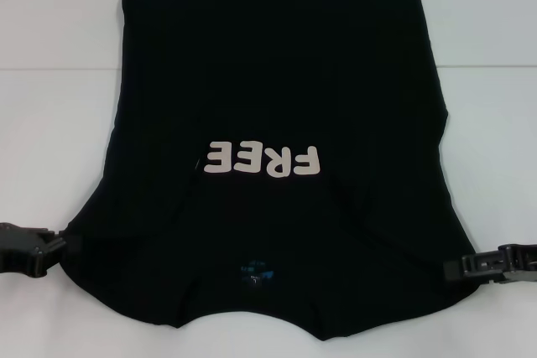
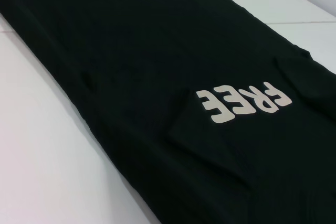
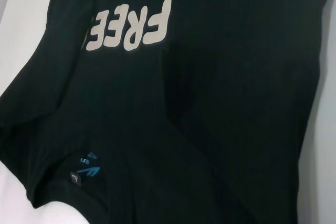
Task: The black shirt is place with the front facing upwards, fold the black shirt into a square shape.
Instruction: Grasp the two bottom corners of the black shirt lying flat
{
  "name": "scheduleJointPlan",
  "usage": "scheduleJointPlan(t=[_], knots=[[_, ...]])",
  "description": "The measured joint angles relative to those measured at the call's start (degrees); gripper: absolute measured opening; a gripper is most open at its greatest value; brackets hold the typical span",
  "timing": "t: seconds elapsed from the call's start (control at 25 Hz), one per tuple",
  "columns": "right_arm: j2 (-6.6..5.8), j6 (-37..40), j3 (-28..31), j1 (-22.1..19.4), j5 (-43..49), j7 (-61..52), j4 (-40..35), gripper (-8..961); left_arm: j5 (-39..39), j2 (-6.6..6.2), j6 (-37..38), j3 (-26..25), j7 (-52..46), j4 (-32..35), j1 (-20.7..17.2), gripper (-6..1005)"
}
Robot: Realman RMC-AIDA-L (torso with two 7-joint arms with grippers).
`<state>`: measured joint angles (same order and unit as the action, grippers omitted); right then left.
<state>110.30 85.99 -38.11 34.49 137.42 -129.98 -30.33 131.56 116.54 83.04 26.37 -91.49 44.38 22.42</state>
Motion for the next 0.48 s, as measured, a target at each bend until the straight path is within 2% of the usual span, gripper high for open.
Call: scheduleJointPlan(t=[0.16,0.4,0.48], knots=[[0.13,0.3,0.32,0.02,-0.03,0.05,-0.37,816,0.0,0.0,0.04,0.0,0.0,0.0,0.0,50],[0.16,-0.16,0.44,-0.23,0.0,0.11,-0.65,593,-0.05,0.0,-0.07,0.0,0.0,0.01,0.11,50],[0.21,-0.24,0.48,-0.43,-0.01,0.15,-0.67,373,-0.07,0.0,-0.07,0.0,0.0,0.01,0.14,49]])
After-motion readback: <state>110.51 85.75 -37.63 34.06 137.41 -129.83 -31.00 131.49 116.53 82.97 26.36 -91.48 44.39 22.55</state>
